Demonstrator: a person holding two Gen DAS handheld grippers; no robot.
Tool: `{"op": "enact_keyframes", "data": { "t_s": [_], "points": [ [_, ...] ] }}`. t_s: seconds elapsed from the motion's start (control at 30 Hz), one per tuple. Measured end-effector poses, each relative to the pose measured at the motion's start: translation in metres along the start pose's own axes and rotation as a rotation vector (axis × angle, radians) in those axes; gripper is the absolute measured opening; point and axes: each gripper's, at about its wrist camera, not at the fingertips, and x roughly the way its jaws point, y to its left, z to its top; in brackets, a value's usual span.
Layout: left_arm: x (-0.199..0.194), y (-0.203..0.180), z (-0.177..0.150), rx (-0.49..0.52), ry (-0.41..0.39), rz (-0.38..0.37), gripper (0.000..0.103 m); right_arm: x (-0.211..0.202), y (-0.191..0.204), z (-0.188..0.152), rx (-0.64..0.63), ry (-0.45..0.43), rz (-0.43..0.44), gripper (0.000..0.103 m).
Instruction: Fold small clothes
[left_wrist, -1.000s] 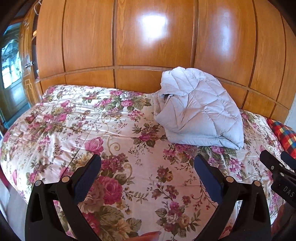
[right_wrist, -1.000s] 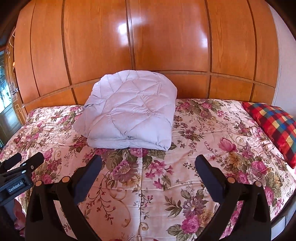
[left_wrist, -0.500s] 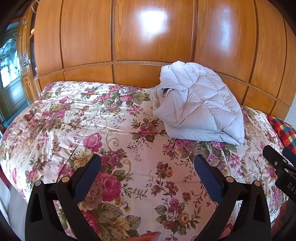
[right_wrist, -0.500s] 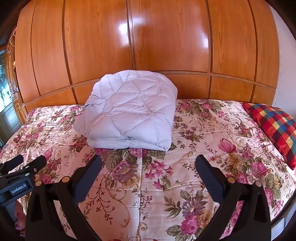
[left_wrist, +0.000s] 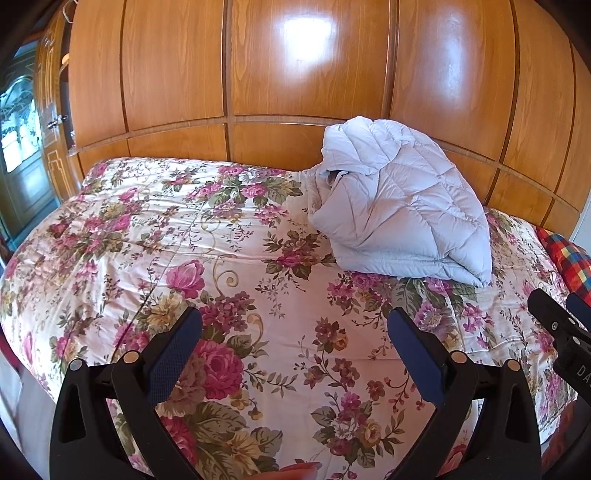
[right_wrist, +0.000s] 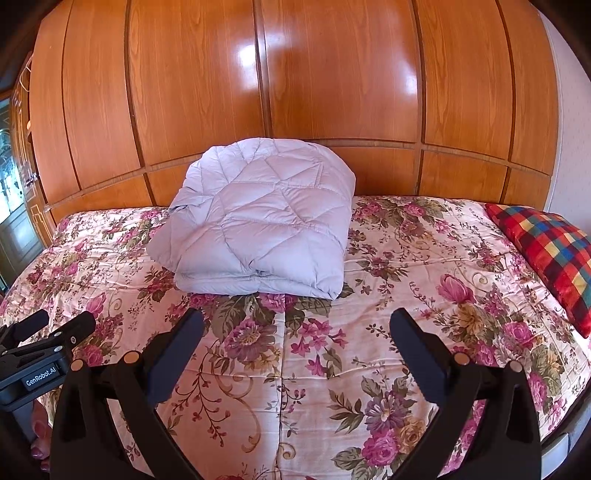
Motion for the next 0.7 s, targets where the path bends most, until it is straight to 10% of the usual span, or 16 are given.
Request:
{"op": "enact_keyframes", "data": {
  "t_s": [0.7],
  "points": [
    [-0.0013, 0.0007, -0.0031, 0.013, 0.0, 0.007, 0.099, 0.0025, -0.0001, -0.0014, 0.006, 0.017, 0.007, 0.101]
  ]
}}
